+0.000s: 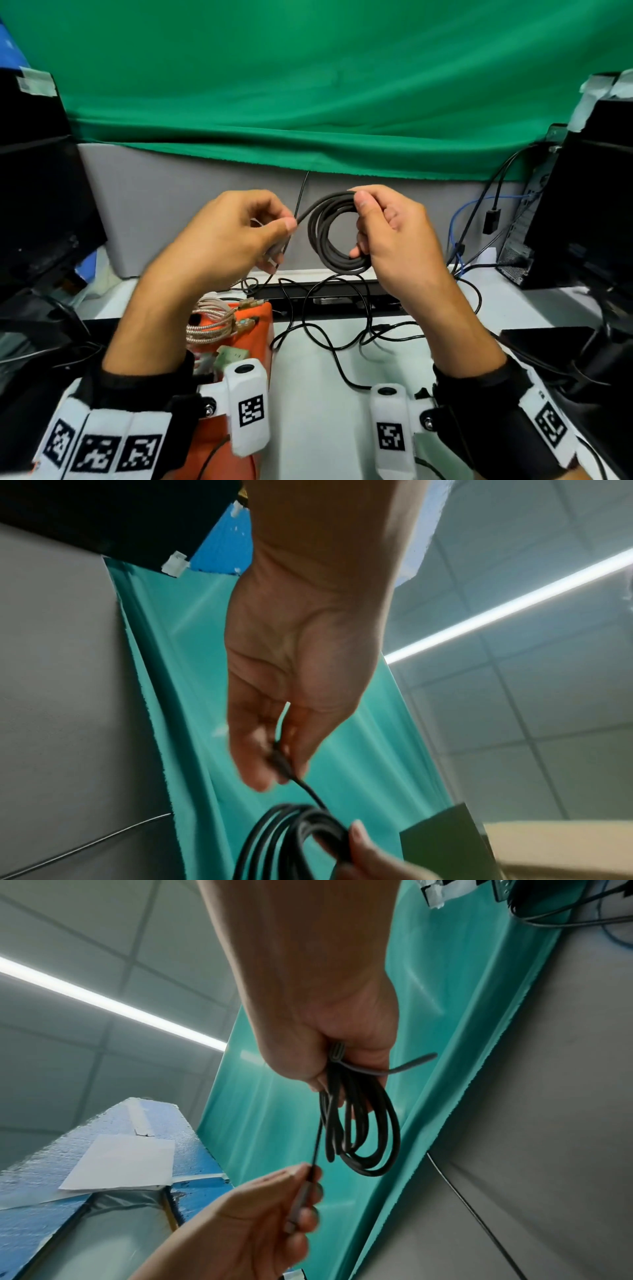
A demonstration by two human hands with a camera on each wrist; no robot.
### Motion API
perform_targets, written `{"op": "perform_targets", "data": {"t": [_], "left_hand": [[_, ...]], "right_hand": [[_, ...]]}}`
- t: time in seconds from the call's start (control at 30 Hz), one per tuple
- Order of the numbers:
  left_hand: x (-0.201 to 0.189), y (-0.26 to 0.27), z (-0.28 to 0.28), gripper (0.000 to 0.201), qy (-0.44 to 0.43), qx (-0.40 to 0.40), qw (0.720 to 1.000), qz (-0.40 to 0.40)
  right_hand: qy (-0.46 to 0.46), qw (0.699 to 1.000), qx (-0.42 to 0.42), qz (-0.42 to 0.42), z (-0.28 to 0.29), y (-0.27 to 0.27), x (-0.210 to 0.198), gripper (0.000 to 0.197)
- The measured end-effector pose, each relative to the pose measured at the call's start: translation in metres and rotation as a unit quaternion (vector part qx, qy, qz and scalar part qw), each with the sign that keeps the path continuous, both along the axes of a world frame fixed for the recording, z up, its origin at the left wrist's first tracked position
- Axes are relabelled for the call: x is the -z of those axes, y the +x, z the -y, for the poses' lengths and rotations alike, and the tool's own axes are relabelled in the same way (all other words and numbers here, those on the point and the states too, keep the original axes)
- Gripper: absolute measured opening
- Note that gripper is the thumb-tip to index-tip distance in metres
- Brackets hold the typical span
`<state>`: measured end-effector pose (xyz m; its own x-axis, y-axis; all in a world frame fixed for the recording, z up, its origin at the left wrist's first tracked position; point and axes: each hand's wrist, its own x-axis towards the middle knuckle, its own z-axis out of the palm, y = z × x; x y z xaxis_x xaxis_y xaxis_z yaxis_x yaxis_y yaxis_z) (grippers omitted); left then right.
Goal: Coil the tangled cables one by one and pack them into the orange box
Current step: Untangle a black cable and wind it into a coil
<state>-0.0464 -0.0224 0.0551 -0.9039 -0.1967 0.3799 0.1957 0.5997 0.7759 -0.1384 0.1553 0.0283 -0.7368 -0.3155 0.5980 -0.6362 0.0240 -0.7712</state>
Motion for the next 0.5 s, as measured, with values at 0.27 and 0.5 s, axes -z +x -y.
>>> {"op": "perform_targets", "data": {"t": [0.27,0.5], "left_hand": [[0.004,-0.011,-0.030,0.025,0.048,0.005,0.994,-0.099],[0.013,-0.022,-0.032,0.030,0.129,0.090,0.986,-0.053]], "right_hand": [[-0.069,0.988,-0.115,0.078,-0.004,-0.004,-0.002,0.034],[-0.017,0.999,-0.050,0.013,-0.009,0.007,-0.008,0.028]]}}
